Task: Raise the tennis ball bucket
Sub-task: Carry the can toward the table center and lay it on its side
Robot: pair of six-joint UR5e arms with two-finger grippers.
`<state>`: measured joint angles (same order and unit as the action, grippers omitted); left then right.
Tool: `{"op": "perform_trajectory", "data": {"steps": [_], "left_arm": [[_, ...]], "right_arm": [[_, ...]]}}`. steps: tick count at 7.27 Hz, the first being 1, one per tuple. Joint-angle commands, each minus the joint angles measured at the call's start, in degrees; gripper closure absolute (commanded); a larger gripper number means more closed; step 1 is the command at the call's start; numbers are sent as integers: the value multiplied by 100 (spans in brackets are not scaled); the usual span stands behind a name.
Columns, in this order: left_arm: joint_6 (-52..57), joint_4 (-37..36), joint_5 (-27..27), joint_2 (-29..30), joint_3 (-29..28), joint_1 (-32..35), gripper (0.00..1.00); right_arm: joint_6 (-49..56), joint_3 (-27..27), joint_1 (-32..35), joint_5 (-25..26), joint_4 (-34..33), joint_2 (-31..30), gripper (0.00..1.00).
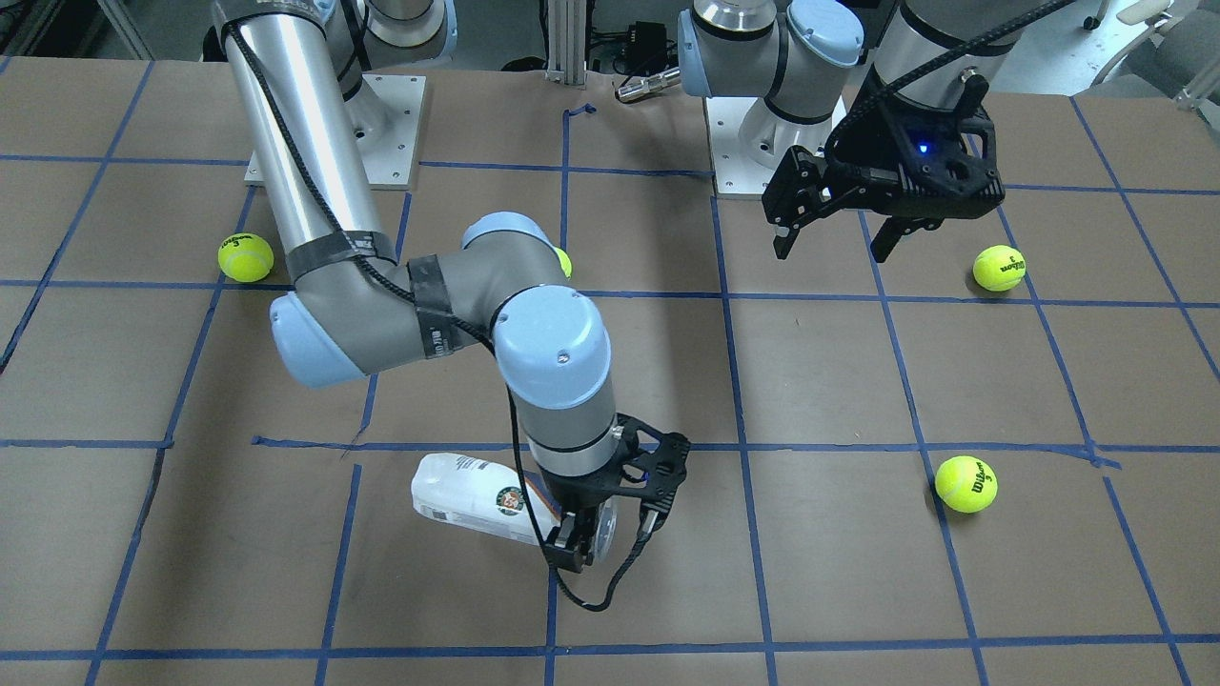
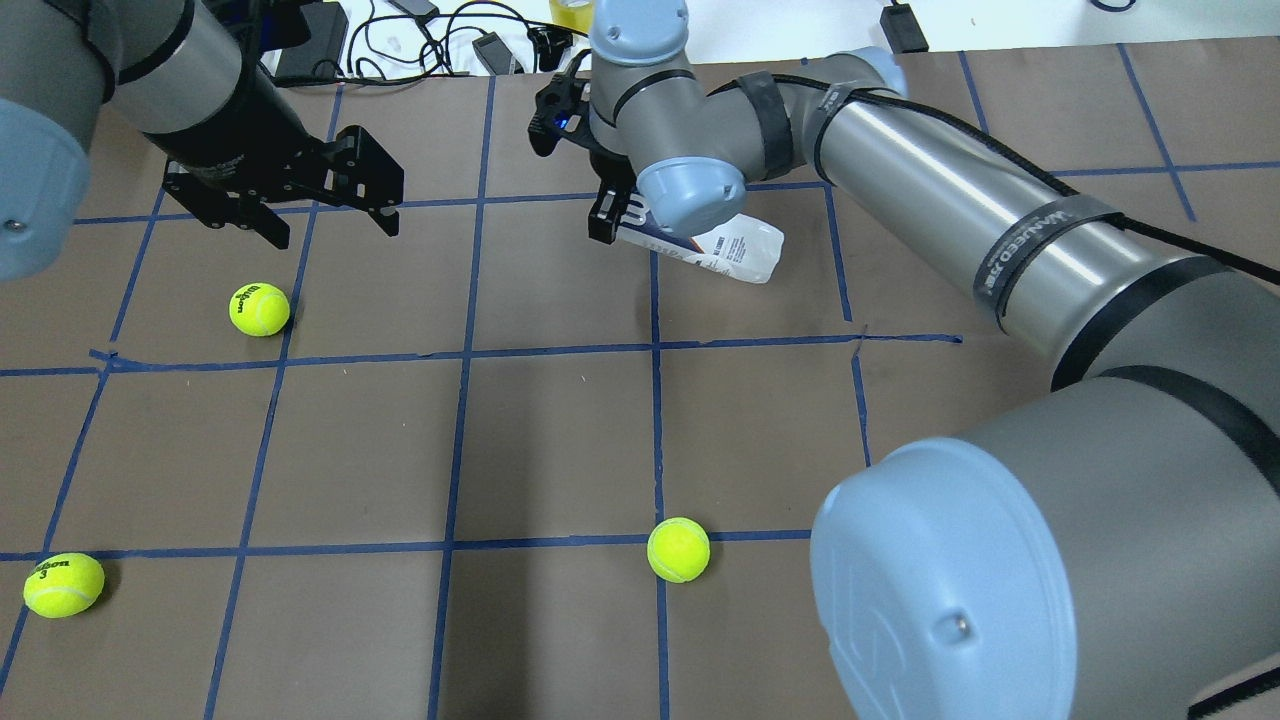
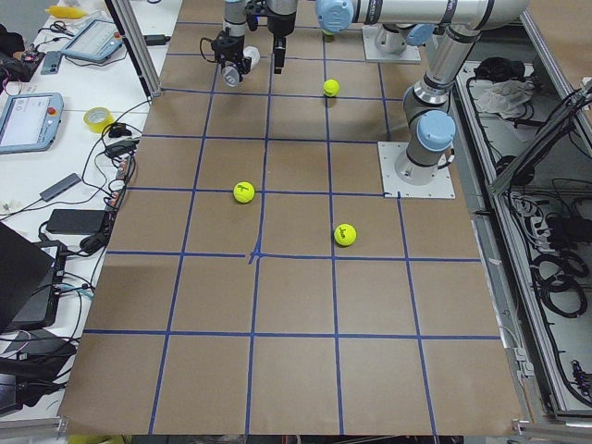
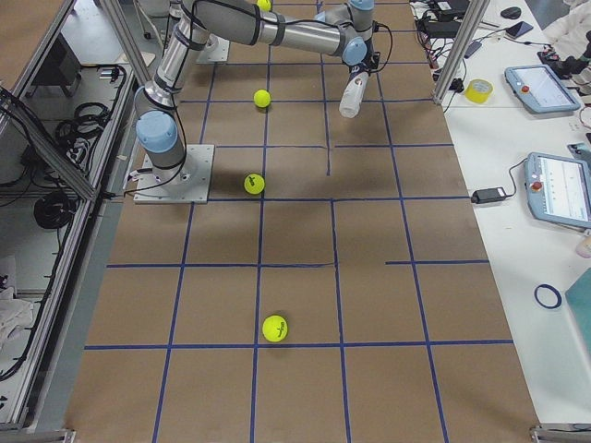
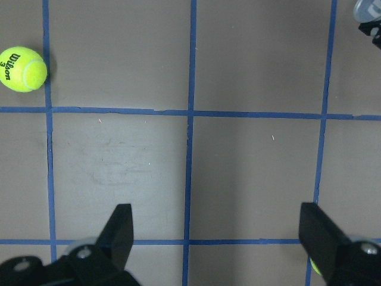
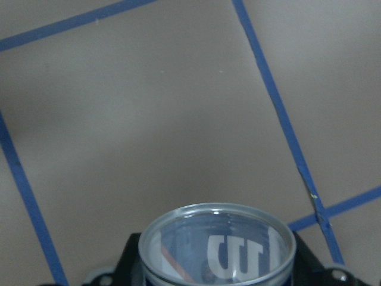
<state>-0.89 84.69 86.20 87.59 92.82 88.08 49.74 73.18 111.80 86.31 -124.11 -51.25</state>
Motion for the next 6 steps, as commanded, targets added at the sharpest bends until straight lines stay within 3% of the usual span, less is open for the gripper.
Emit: {"op": "perform_trajectory", "data": {"steps": [1,3,4,5,6], "left_arm": [[-25,47,2,65,16,-10,0],[-78,30,-15,65,34,-19,0],[-78,-14,-24,73,69,-45,0],[-9,-32,2,82,78,-54,0],[-17,-93,3,100,69,-80,0]], "right_arm": [[699,3,508,-17,-43,18,99],[1133,56,571,-96,-35,62,94],[1082,134,571,-201,-35,132,75],[925,196,571,-315,-9,167,47],[897,214,571,-342,-34,150,45]]}}
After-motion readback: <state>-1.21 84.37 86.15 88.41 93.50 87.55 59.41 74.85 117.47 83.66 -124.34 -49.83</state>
